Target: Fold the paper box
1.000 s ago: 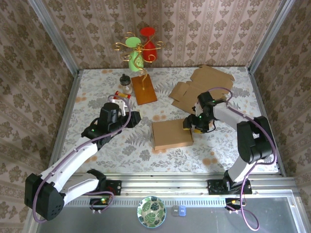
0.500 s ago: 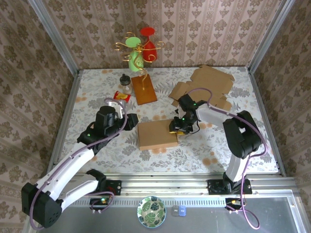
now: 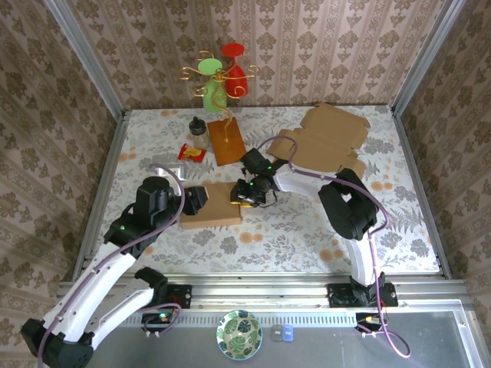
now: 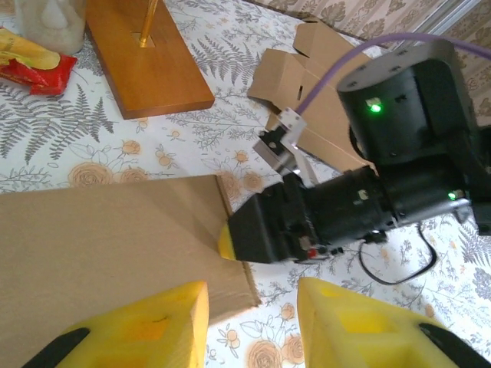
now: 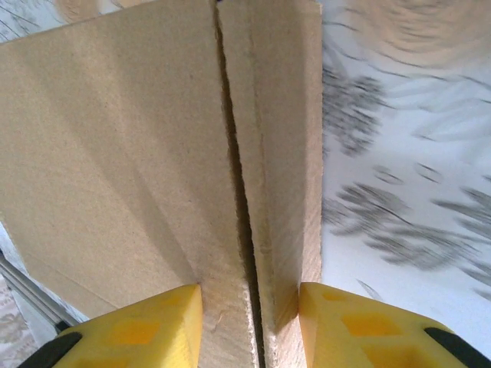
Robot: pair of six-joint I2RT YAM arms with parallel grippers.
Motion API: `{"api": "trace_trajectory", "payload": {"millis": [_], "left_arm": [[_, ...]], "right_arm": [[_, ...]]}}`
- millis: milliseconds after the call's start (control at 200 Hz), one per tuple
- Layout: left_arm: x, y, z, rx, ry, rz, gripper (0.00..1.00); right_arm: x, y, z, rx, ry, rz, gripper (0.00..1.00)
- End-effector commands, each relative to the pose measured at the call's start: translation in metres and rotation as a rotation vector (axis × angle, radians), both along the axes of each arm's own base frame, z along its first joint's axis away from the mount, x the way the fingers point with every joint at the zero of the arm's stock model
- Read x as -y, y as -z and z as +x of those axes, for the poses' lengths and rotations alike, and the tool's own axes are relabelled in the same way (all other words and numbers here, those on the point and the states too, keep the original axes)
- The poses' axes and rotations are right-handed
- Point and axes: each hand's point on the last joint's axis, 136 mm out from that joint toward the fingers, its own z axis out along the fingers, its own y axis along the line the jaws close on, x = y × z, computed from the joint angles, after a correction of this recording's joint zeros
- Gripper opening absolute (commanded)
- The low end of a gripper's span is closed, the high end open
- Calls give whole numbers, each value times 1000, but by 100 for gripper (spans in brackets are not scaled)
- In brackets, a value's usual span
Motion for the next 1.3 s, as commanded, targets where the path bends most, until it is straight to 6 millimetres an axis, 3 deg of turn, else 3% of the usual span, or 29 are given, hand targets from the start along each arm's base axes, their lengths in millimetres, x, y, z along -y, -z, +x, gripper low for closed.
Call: {"api": "trace_trajectory", "payload": {"millis": [0,190,255,300,380,450,575,715,850,975,1100,1190,1295], "left_arm": [[-10,-15,-6,42,2,35,38],[-15,-24,-14,78,19,54,43],[-17,-25,-15,81,16,58,49],[-17,-23,-16,84,13,52,59],[-24,-9,-12,55,-57,15,79],[-27,-3,-8,50,-99,-56,91],[-26,5,-1,15,-133,-100,100],[-15,10,16,-19,-135,-109,100],[4,17,41,-16,-141,-93,100],[35,29,68,-33,-111,-30,100],[76,45,88,-67,-51,93,91],[93,66,100,-177,-89,46,85],[116,84,115,-253,-118,-70,75]], "right_arm": [[-25,8,7,-15,43,8,39],[-64,17,10,-23,41,31,39],[-73,18,12,-19,39,36,39],[-77,17,13,-15,38,40,40],[-79,15,14,-3,29,31,41],[-76,9,13,19,9,9,44],[-60,-12,14,67,8,-10,46],[-17,-43,19,134,77,-7,47],[47,-57,32,155,198,1,47],[115,-56,44,138,347,-12,48],[178,-51,64,94,532,-4,49],[212,-46,85,75,662,23,50],[233,-33,111,36,767,70,50]]}}
